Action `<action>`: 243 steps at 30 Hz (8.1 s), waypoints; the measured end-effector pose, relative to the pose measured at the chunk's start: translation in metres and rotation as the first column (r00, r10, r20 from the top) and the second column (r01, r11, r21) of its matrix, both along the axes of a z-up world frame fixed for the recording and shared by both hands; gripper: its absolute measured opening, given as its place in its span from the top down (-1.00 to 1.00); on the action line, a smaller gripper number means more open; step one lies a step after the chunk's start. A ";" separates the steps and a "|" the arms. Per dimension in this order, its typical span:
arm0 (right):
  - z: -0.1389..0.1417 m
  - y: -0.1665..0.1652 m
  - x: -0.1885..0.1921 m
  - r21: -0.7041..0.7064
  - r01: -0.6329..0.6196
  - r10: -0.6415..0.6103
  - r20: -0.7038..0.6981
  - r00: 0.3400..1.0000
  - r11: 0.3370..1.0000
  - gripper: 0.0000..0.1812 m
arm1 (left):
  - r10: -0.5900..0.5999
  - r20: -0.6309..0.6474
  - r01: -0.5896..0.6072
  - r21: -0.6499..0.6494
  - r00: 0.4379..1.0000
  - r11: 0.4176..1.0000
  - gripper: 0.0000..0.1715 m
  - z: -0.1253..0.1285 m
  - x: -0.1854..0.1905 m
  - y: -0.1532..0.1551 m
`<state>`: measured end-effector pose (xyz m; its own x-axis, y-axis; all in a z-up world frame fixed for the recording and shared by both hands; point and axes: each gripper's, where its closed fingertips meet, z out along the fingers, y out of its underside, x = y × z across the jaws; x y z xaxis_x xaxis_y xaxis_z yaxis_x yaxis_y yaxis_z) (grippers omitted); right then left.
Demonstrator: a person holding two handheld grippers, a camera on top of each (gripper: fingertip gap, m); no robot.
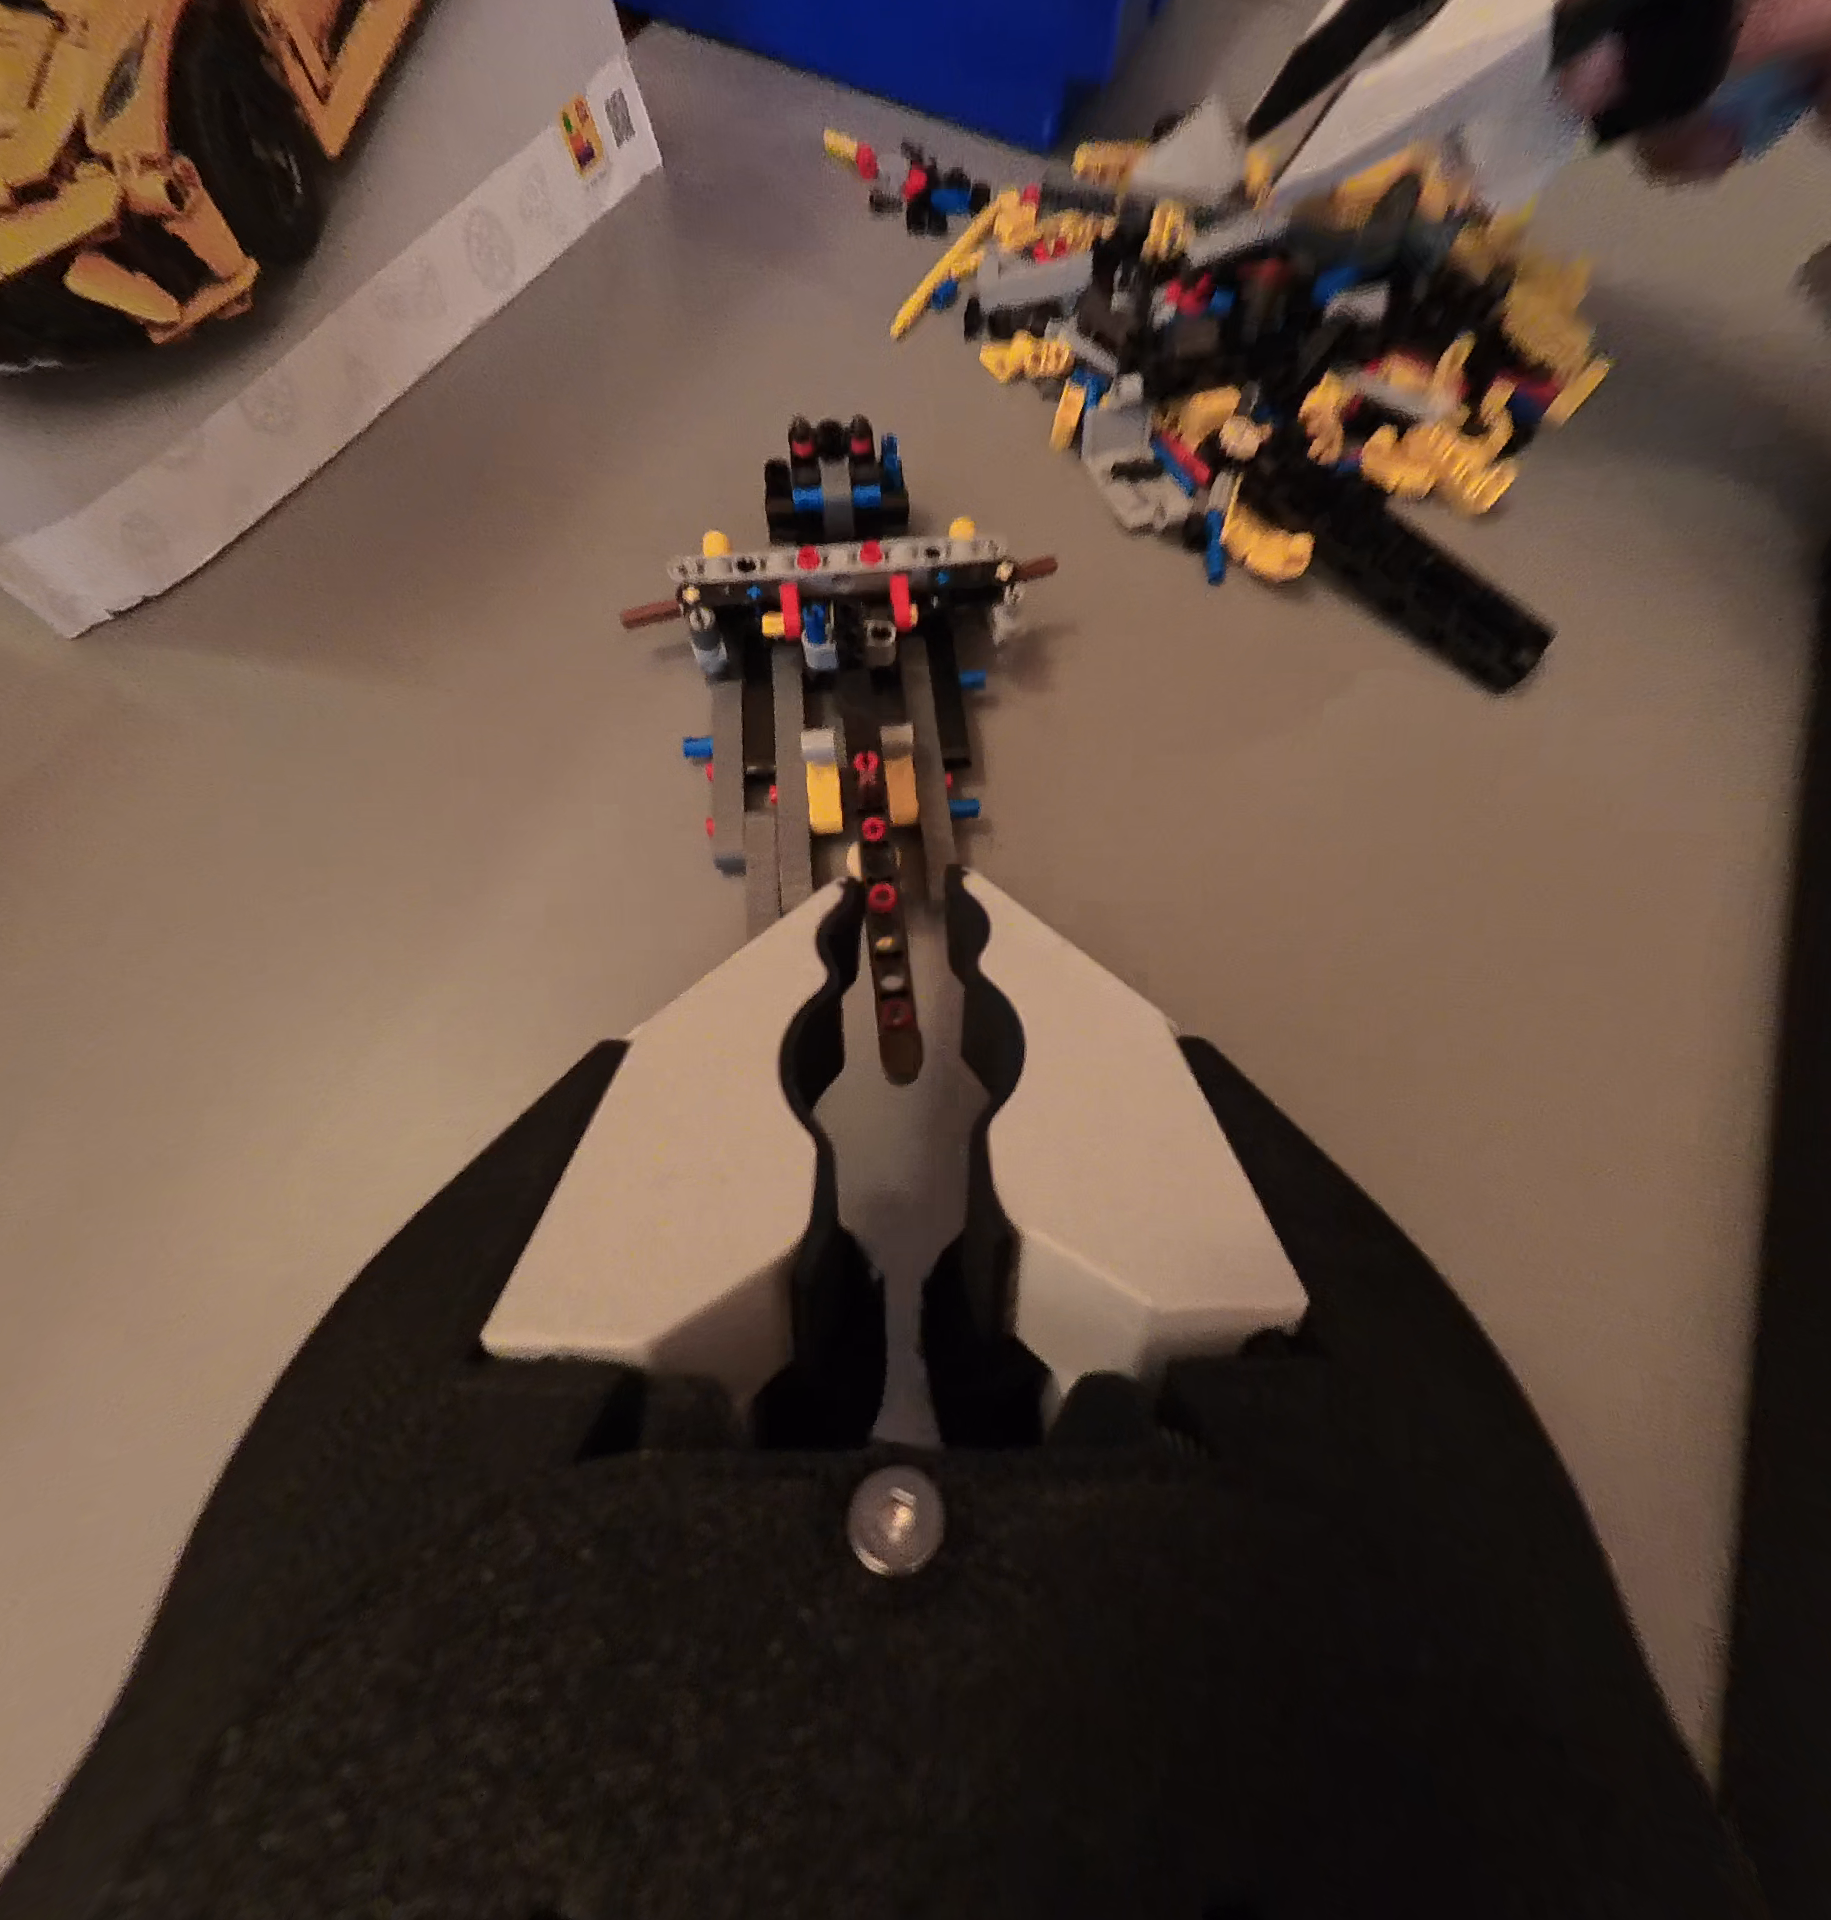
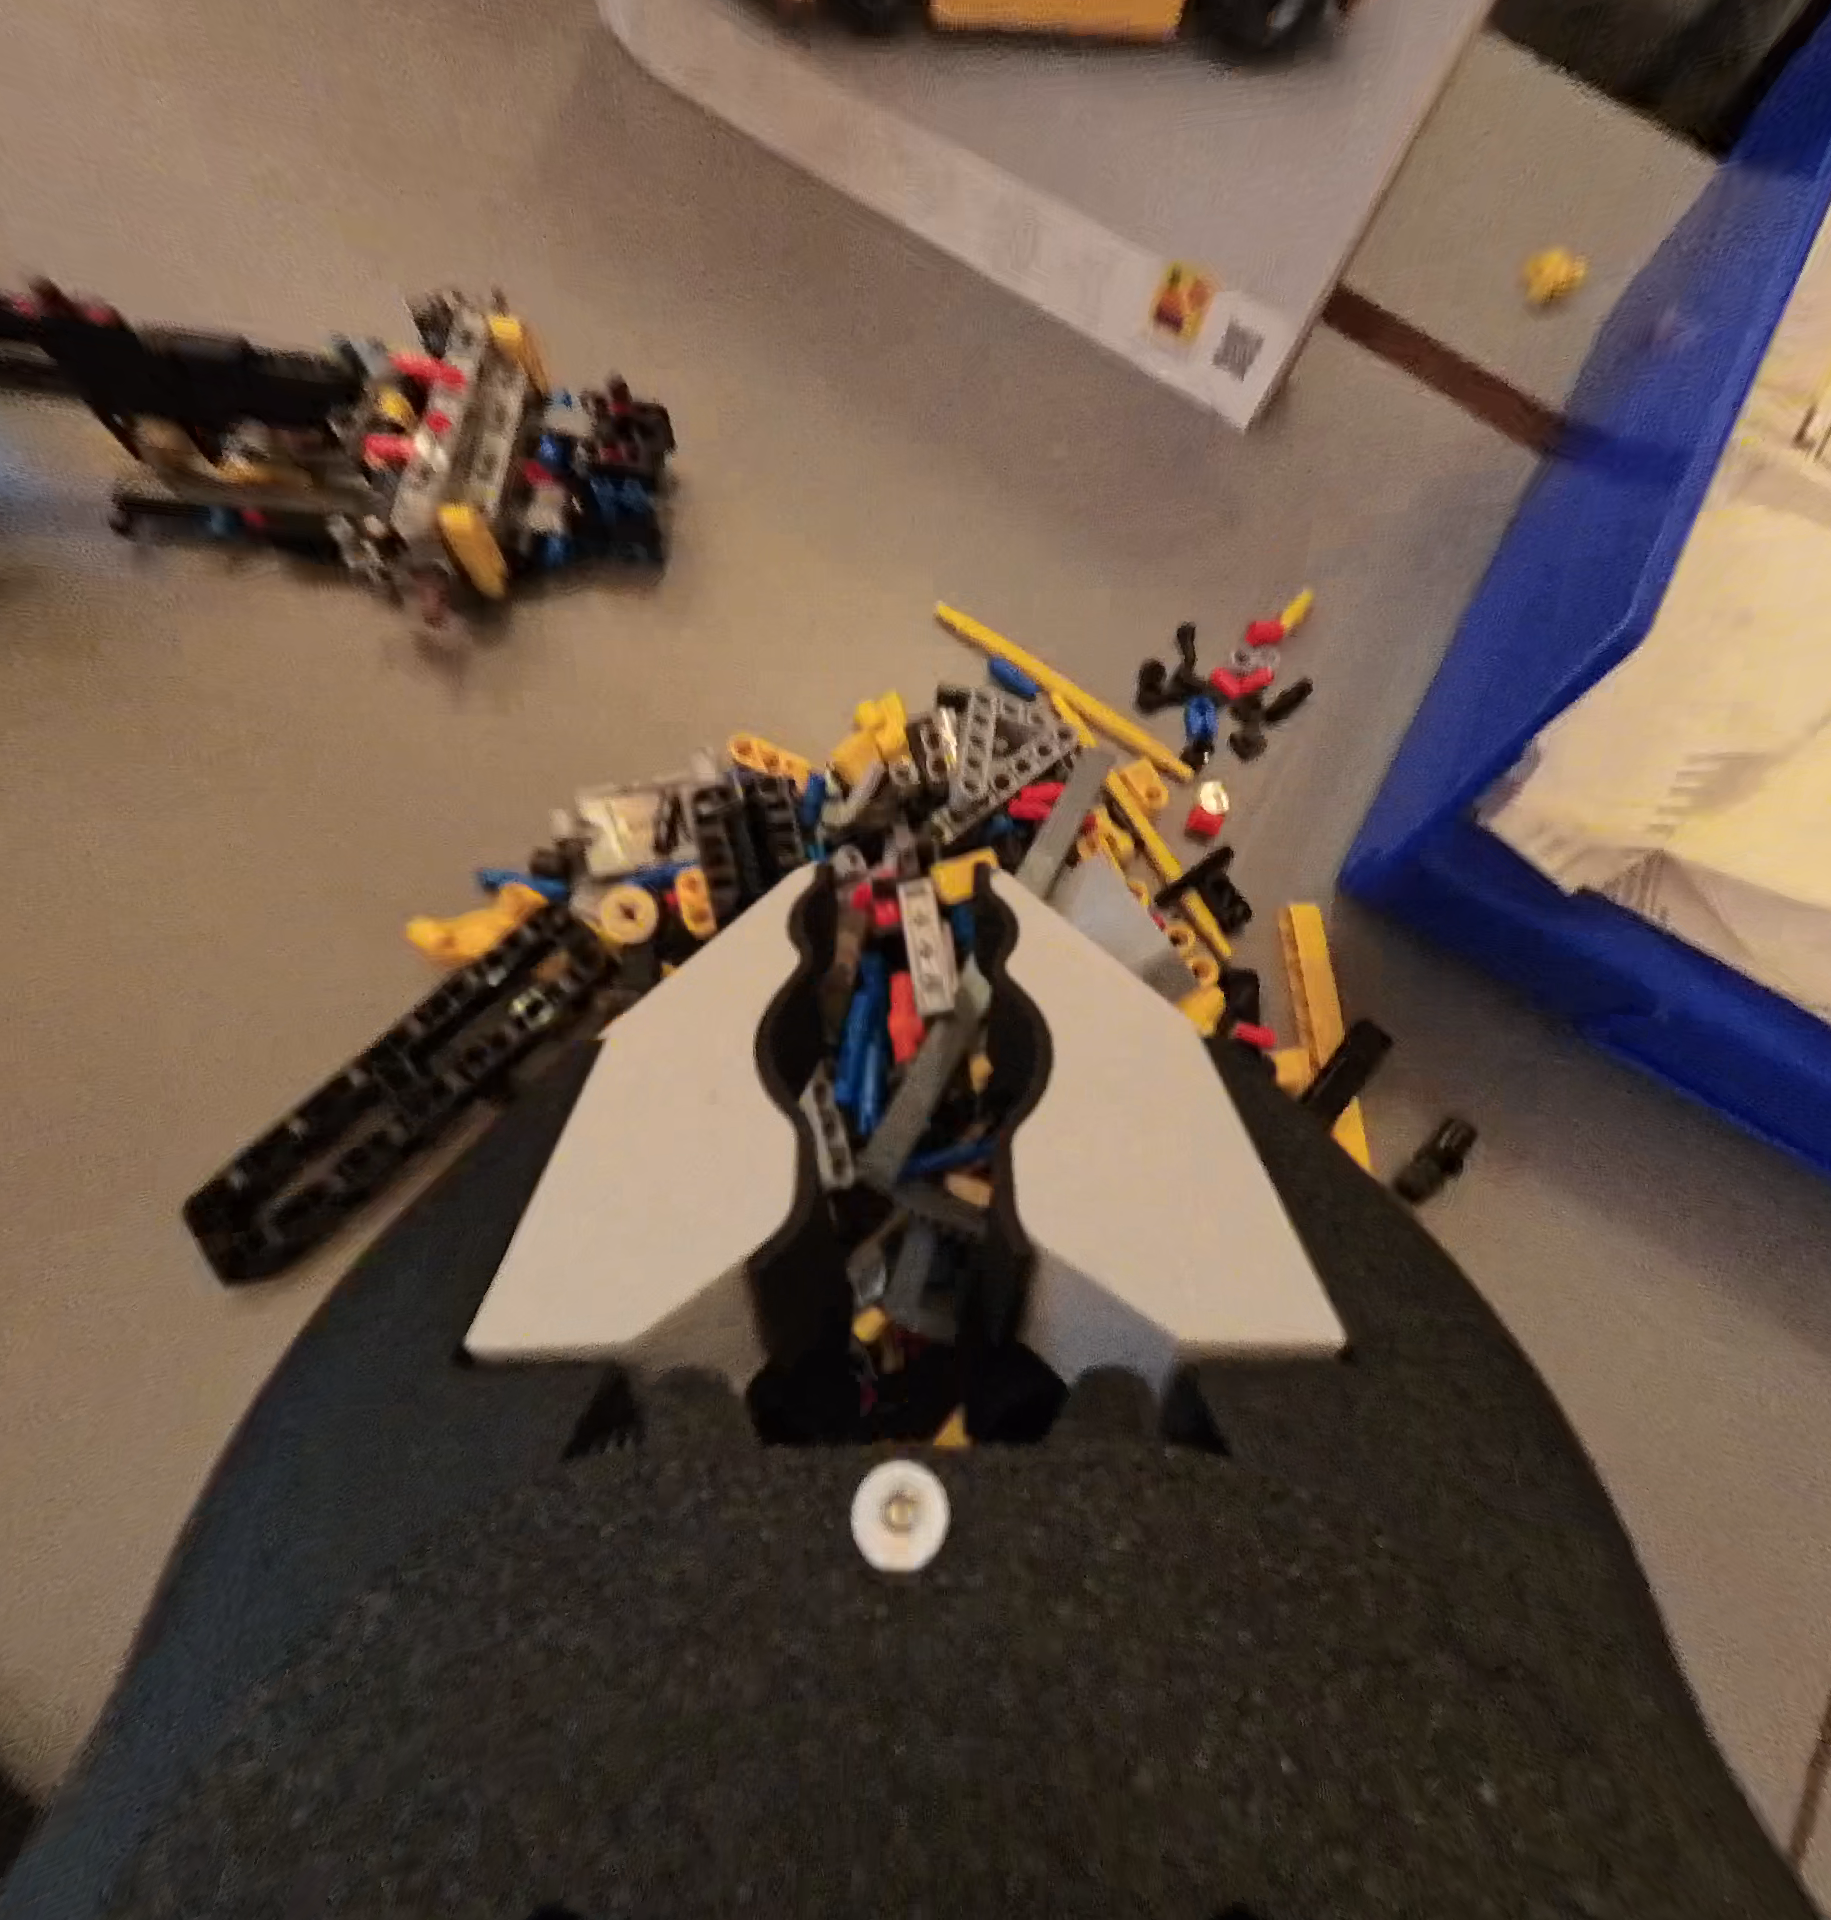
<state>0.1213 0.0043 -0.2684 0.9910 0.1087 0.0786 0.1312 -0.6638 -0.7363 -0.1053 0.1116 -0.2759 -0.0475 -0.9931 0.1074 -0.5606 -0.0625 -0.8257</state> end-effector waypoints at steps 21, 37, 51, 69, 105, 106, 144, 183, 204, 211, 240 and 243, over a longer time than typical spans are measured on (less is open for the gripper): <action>-0.016 0.067 -0.282 0.118 -0.211 0.227 -0.153 0.962 0.970 0.40 | 0.233 0.249 -0.203 -0.138 0.940 0.969 0.80 0.044 -0.012 0.065; -0.057 0.032 -0.280 -0.051 -0.208 0.209 0.019 0.978 0.977 0.59 | 0.177 0.200 -0.166 -0.071 0.964 0.984 0.80 0.031 -0.006 0.053; -0.059 0.036 -0.284 -0.053 -0.188 0.188 -0.001 0.982 0.981 0.84 | 0.154 0.196 -0.147 -0.052 0.968 0.988 0.80 0.030 -0.002 0.045; -0.002 -0.028 -0.026 0.241 0.413 -0.419 -0.029 0.907 0.878 0.85 | 0.102 0.191 -0.111 0.035 0.976 0.993 0.80 0.030 -0.002 0.032; -0.026 0.125 -0.195 -0.044 -0.676 0.677 0.031 0.735 0.736 0.52 | 0.026 -0.028 -0.018 0.243 0.999 0.970 0.64 -0.008 -0.004 0.017; -0.031 0.127 -0.196 -0.031 -0.682 0.683 0.043 0.729 0.731 0.57 | 0.032 -0.035 -0.022 0.260 0.999 0.965 0.62 -0.009 -0.005 0.020; -0.037 0.071 -0.223 -0.210 -0.828 0.814 -0.174 0.555 0.520 0.92 | -0.280 0.020 0.280 -0.010 0.960 0.960 0.94 -0.017 -0.006 -0.035; -0.040 0.068 -0.216 -0.248 -0.801 0.783 -0.191 0.592 0.545 0.92 | -0.230 0.057 0.234 -0.092 0.972 0.968 0.94 -0.006 -0.016 -0.028; -0.003 0.082 -0.233 0.064 -0.815 0.791 -0.298 0.535 0.576 0.93 | -0.248 0.048 0.251 -0.074 0.968 0.965 0.64 -0.006 -0.024 -0.025; 0.034 0.088 -0.224 0.239 -0.733 0.744 -0.443 0.501 0.636 0.93 | -0.171 0.317 0.253 -0.237 0.933 0.938 0.55 0.045 -0.014 -0.023; 0.035 0.075 -0.246 0.245 -0.807 0.815 -0.396 0.423 0.538 0.93 | -0.279 0.285 0.326 -0.133 0.917 0.936 0.91 0.029 -0.012 -0.042; 0.091 0.077 -0.207 0.454 -0.694 0.822 -0.414 0.391 0.559 0.93 | -0.285 0.245 0.321 -0.123 0.927 0.939 0.92 0.021 -0.019 -0.038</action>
